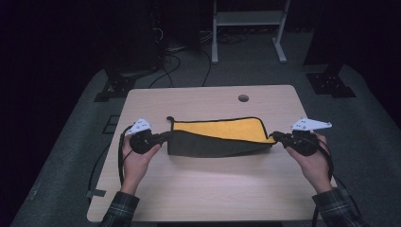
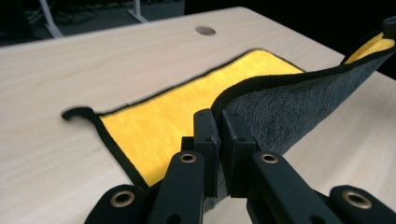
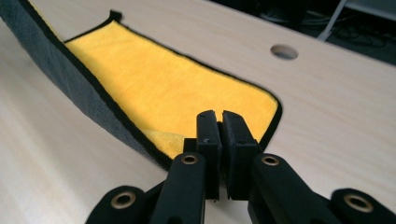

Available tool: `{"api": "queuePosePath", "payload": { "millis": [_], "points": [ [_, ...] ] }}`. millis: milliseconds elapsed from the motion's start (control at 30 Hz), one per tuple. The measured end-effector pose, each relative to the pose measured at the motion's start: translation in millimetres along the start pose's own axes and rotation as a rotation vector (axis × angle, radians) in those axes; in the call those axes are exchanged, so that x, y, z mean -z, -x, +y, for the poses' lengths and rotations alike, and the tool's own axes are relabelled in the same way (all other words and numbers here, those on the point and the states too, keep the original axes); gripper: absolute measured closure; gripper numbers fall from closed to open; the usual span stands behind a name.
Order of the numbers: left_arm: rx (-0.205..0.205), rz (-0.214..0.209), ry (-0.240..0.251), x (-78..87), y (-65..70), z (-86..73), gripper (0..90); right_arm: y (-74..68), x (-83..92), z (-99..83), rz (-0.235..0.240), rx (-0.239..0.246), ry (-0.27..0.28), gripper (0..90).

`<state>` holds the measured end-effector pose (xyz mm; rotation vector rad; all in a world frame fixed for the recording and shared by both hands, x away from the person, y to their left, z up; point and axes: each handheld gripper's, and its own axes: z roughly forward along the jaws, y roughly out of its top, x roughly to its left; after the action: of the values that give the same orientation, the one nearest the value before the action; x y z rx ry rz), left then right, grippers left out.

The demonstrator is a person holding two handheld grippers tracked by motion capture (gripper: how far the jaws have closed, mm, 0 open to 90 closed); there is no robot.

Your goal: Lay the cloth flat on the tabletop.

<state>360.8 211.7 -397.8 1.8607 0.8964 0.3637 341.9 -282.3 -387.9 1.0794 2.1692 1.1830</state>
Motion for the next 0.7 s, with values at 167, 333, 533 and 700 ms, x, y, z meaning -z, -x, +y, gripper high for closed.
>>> {"api": "queuePosePath", "payload": {
  "millis": [167,333,533,700],
  "points": [
    [0.013,-0.022,-0.024,3.4,6.2,-15.3,85.6,-6.6,3.8,-17.7,0.034,-0.008,-0.034,85.5],
    [0.019,-0.045,-0.057,7.2,13.6,-31.4,85.5,-13.9,10.0,-32.4,0.070,-0.009,-0.065,85.5],
    [0.019,-0.057,-0.094,20.2,23.0,-47.8,85.4,-24.5,20.0,-48.2,0.110,-0.015,-0.087,85.3],
    [0.012,-0.066,-0.118,29.6,29.3,-58.8,85.4,-34.6,24.4,-64.4,0.139,-0.014,-0.129,85.3]
  ]
}}
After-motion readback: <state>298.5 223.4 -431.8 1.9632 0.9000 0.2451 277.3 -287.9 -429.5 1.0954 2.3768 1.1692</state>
